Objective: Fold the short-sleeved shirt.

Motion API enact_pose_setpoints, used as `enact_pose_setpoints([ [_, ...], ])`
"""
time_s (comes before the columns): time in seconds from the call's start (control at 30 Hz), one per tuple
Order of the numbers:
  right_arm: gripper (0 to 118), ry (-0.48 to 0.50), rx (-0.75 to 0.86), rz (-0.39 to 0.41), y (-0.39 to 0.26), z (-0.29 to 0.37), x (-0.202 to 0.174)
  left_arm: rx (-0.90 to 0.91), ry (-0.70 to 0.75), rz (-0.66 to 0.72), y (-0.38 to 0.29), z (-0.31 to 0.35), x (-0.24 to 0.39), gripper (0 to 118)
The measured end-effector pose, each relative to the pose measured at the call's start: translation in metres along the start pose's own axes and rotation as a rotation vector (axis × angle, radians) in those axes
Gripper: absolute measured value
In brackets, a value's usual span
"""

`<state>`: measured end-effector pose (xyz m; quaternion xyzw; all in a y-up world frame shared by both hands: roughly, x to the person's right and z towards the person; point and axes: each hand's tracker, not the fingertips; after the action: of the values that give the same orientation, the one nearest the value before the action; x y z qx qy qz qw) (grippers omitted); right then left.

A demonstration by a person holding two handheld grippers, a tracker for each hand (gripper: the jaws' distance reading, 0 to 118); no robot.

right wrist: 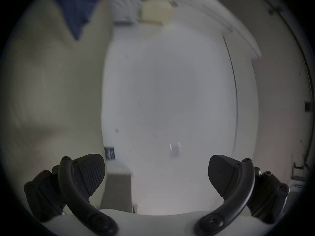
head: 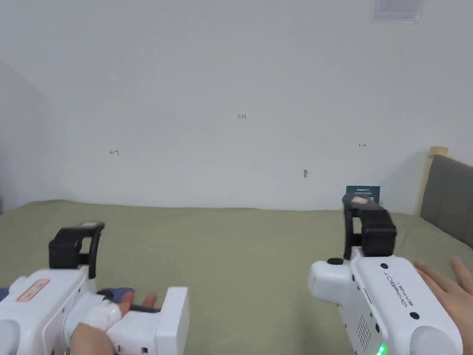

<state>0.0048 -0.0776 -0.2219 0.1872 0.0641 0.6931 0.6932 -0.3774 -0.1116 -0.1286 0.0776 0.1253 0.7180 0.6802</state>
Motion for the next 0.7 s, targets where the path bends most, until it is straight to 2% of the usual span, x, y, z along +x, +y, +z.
enact_pose_setpoints([
  [0.03, 117, 0.047, 0.009, -0.108, -0.001, 0.000, 0.003, 0.032, 0.036, -0.085, 0.001, 0.005, 0.000, 118],
  [0.1, 117, -0.002, -0.014, -0.265, -0.009, -0.003, 0.008, 0.076, 0.054, -0.284, -0.003, 0.010, 0.017, 118],
  [0.13, 117, -0.040, -0.063, -0.429, -0.013, -0.002, 0.019, 0.088, 0.044, -0.478, -0.010, 0.013, 0.038, 118],
  [0.2, 117, -0.059, -0.131, -0.915, -0.031, -0.005, 0.039, 0.186, 0.051, -0.993, -0.043, 0.021, 0.084, 118],
  [0.27, 118, 0.026, -0.167, -1.534, -0.061, -0.007, 0.053, 0.306, 0.034, -1.446, -0.080, 0.027, 0.116, 118],
  [0.33, 118, 0.046, -0.224, -1.948, -0.085, -0.007, 0.043, 0.369, -0.007, -1.711, -0.113, 0.033, 0.127, 118],
  [0.37, 118, 0.044, -0.269, -2.015, -0.091, -0.008, 0.036, 0.390, -0.017, -1.782, -0.120, 0.036, 0.126, 118],
  [0.4, 118, 0.040, -0.313, -1.964, -0.090, -0.011, 0.030, 0.403, -0.026, -1.797, -0.129, 0.038, 0.125, 118],
  [0.47, 118, -0.012, -0.344, -1.823, -0.085, -0.010, 0.023, 0.361, -0.055, -1.722, -0.135, 0.040, 0.121, 118],
  [0.5, 118, -0.012, -0.339, -1.779, -0.083, -0.008, 0.022, 0.302, -0.065, -1.673, -0.132, 0.040, 0.117, 118],
  [0.63, 118, 0.022, -0.348, -1.769, -0.073, -0.010, 0.026, 0.163, 0.019, -1.603, -0.126, 0.022, 0.101, 118],
  [0.7, 118, 0.021, -0.344, -1.732, -0.073, -0.013, 0.028, 0.134, 0.048, -1.578, -0.121, 0.018, 0.095, 118],
])
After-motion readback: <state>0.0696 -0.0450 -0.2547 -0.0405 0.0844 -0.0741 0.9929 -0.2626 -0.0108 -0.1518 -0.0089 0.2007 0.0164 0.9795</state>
